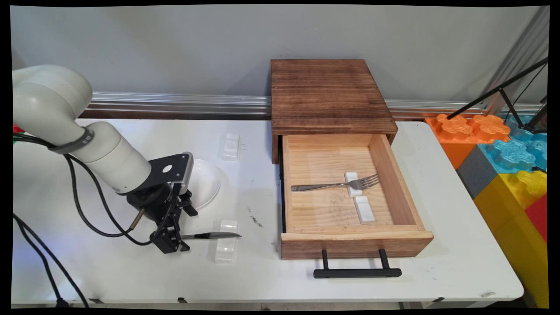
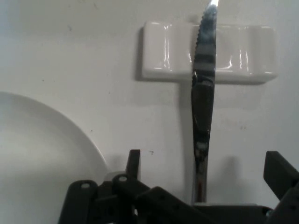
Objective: Pick up the knife from the right of the white plate
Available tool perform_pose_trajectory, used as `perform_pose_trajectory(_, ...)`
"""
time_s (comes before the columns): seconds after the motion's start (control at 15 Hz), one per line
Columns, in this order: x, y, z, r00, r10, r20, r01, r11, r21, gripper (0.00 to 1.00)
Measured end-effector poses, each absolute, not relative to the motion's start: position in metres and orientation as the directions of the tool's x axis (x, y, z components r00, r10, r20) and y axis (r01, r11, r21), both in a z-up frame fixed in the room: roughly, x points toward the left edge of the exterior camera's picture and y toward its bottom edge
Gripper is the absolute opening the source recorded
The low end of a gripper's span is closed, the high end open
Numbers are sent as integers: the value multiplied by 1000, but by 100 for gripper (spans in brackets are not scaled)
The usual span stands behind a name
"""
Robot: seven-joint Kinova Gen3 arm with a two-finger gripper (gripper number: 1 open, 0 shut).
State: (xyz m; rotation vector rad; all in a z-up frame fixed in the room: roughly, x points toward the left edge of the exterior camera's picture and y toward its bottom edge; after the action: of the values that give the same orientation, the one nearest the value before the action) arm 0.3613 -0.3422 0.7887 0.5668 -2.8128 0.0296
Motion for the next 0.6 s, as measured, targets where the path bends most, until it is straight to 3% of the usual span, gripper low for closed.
perform_pose_trajectory(0.6,358,-342,776,-897,-366,250,-372,928,23,100)
